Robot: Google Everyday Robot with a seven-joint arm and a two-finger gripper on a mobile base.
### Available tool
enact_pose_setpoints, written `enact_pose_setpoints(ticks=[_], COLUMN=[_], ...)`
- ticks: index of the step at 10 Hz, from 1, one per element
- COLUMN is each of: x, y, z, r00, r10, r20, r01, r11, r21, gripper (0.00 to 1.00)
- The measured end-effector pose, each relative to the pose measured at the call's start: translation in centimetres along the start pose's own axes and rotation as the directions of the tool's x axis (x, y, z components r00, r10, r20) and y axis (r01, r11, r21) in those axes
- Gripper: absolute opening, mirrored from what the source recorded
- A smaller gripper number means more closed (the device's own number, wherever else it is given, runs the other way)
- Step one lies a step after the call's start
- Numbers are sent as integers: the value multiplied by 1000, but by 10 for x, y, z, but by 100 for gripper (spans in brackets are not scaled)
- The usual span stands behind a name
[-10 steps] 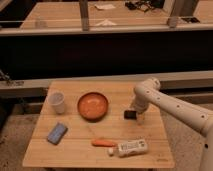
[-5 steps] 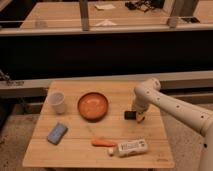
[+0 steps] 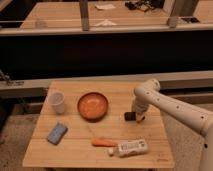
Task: Place the eraser in the ceramic cup
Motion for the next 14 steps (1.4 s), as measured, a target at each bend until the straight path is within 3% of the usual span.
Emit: enact_pose_setpoints(ticks=[4,7,14], x=[-8,-13,-31], y=[0,-2,-8], z=[-3,-4,-8], r00=[1000,1000,999], r10=[-6,-5,-25], r20=[0,15,29], r01=[6,4,24], r11=[1000,1000,1000], r21=[9,11,14], gripper=[16,25,20])
